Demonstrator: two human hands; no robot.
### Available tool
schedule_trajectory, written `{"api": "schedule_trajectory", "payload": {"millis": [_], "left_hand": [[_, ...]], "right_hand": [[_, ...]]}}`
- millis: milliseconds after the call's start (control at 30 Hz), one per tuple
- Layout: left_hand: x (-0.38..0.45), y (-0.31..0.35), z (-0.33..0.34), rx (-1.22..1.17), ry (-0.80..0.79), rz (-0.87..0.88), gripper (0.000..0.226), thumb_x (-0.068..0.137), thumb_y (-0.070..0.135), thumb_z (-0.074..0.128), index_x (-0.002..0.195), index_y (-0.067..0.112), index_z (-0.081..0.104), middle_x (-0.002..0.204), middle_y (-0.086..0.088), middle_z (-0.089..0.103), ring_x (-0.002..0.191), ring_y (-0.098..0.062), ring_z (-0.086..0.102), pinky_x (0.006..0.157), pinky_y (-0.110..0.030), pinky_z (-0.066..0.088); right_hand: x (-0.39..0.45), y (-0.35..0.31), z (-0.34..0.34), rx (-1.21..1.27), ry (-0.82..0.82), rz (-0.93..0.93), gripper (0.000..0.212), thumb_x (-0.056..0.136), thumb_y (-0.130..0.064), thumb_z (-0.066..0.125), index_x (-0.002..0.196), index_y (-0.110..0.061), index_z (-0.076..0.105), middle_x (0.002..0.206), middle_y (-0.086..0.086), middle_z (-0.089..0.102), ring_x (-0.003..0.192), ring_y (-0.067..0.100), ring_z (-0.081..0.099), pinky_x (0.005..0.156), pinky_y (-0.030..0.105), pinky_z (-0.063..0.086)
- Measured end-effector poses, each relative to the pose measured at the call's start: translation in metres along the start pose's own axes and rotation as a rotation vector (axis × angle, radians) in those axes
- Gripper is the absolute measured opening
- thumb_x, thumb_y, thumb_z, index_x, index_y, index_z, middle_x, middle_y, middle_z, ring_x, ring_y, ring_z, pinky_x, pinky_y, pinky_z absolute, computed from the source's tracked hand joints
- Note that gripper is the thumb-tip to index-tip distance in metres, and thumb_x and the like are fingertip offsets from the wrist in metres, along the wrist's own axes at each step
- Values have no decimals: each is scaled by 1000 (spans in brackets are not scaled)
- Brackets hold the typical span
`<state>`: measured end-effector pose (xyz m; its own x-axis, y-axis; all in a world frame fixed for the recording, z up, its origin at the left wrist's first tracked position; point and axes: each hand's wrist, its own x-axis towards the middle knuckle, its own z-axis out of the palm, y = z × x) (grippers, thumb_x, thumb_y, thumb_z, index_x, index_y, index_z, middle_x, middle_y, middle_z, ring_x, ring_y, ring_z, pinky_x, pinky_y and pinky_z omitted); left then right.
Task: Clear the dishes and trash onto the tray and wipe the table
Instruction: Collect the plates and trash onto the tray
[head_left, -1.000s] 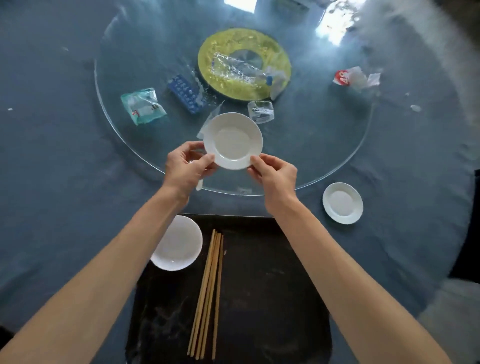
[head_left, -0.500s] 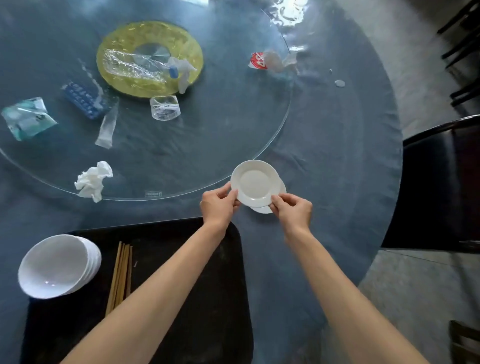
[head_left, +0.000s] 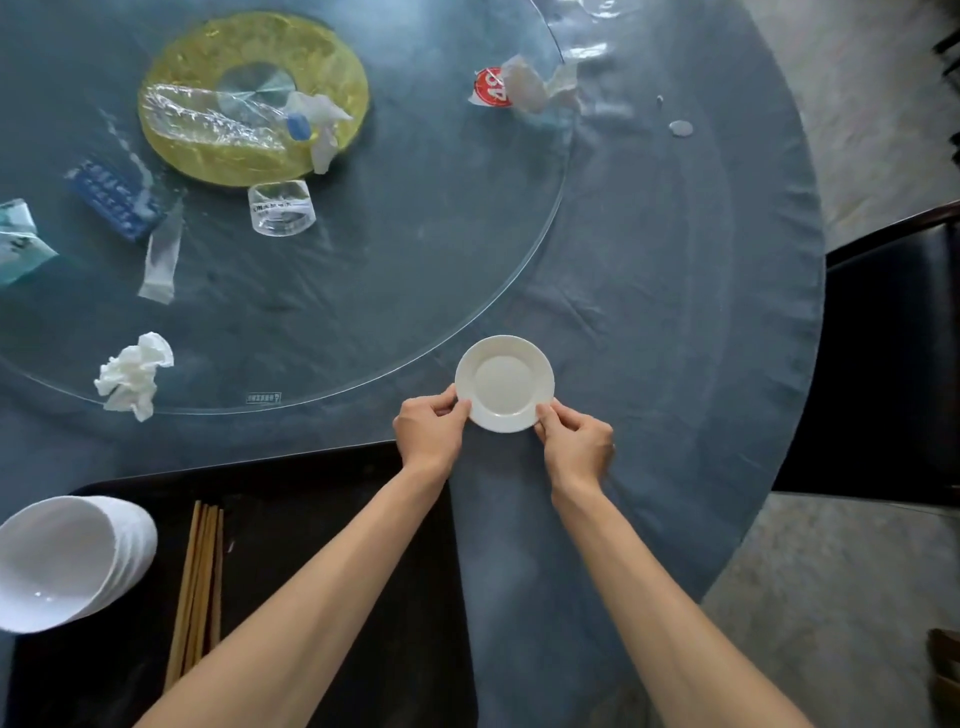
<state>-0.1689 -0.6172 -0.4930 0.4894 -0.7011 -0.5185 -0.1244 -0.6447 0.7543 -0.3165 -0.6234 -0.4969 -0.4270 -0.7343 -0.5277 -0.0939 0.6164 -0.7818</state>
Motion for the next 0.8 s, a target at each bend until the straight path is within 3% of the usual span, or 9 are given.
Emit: {"api": "schedule_trajectory", "payload": {"millis": [100, 167, 200, 267, 367, 433, 600, 800], "left_hand": [[7, -3, -1, 16, -29, 15, 21, 82, 17, 76, 102, 20, 80, 86, 18, 76, 80, 16, 55, 62, 2, 40], [12, -3, -4, 29, -67, 32, 21, 80, 17, 76, 100, 23, 80, 87, 28, 72, 74, 24, 56, 65, 2, 42], [15, -2, -6, 33, -84, 33, 22, 80, 17, 75, 100, 25, 81, 88, 25, 73, 78, 21, 61, 70, -2, 46], [22, 0, -8, 27, -86, 21, 23, 81, 18, 74, 102, 23, 80, 89, 13, 78, 87, 2, 70, 83, -18, 54], [35, 5, -9, -119, -108, -49, 28, 86, 14, 74, 114, 16, 74, 98, 4, 75, 94, -13, 72, 89, -30, 58], [39, 9, -7, -228, -164, -111, 27, 87, 5, 72, 113, 13, 74, 104, -3, 75, 97, -15, 72, 87, -31, 59], [32, 13, -10, -304, -222, -154, 27, 86, -6, 67, 99, 16, 74, 98, -4, 75, 93, -17, 73, 77, -25, 60], [1, 15, -44, -402, -290, -117, 26, 86, -6, 70, 105, 10, 74, 100, -6, 76, 88, -13, 75, 73, -24, 60]], "right_hand": [[5, 1, -1, -18, 29, -6, 12, 81, -24, 82, 84, -35, 79, 62, -24, 71, 74, 11, 76, 88, 41, 62], [8, 0, -4, -39, 18, -8, 27, 78, -24, 83, 75, -50, 78, 64, -21, 73, 71, 12, 76, 85, 39, 63], [11, 0, -5, -57, 8, -7, 32, 78, -23, 84, 68, -53, 77, 65, -18, 74, 70, 12, 76, 83, 40, 64], [19, -1, -8, -61, -5, 10, 19, 79, -21, 83, 69, -36, 78, 69, -13, 76, 67, 10, 74, 83, 42, 64], [34, -8, -10, -10, -29, 59, 12, 86, -17, 75, 96, -23, 78, 89, -6, 78, 71, 6, 74, 86, 40, 64], [44, -13, -13, 8, -107, 79, 24, 89, -14, 72, 113, -15, 77, 102, -3, 78, 84, 7, 76, 86, 32, 63], [45, -29, -23, 38, -314, 89, 22, 92, 2, 67, 102, -12, 80, 98, 2, 81, 100, 18, 77, 80, 25, 62], [18, -31, -44, 81, -431, 67, 18, 94, -1, 68, 106, -10, 77, 103, 10, 80, 102, 25, 76, 86, 32, 62]]}}
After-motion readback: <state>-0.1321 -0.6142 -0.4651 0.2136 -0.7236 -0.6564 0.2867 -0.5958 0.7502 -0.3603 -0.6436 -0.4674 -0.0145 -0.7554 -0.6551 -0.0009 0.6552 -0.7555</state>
